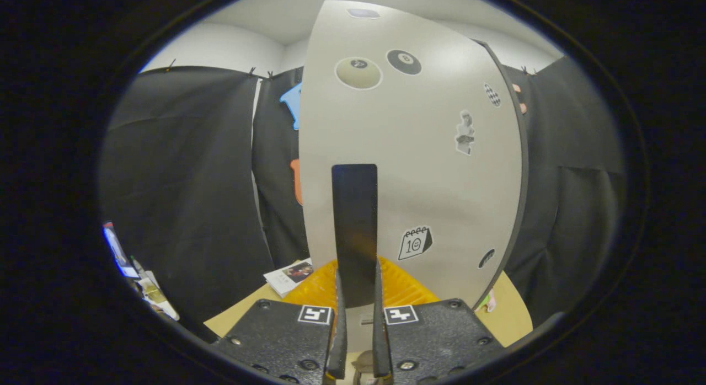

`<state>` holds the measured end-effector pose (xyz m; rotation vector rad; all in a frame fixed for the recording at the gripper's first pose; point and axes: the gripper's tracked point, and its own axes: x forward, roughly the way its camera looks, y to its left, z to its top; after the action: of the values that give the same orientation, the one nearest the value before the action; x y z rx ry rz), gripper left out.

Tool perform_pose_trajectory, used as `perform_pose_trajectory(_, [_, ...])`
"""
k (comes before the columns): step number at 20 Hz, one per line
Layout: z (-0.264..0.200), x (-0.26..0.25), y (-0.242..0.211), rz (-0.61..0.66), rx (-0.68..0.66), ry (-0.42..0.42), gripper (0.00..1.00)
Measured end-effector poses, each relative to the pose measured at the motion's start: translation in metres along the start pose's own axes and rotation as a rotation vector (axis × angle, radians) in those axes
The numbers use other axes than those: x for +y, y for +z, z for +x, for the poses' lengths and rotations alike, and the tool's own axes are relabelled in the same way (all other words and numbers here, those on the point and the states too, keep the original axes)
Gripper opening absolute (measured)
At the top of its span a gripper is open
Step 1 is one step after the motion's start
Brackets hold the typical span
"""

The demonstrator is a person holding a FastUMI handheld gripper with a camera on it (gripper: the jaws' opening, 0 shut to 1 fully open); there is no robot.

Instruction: Open the shoe cabinet door, grab the shoes and put them into the shoe cabinet, then close the shoe cabinet door.

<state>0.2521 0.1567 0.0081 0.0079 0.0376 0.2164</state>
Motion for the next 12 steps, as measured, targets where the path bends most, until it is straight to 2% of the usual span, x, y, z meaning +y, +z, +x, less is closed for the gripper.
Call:
perform_pose_trajectory(6, [-0.031, -0.019, -0.003, -0.003, -0.016, -0.011, 0.21])
perform_pose_trajectory(12, [-0.059, -0.044, -0.010, -0.009, -0.029, -0.079, 0.20])
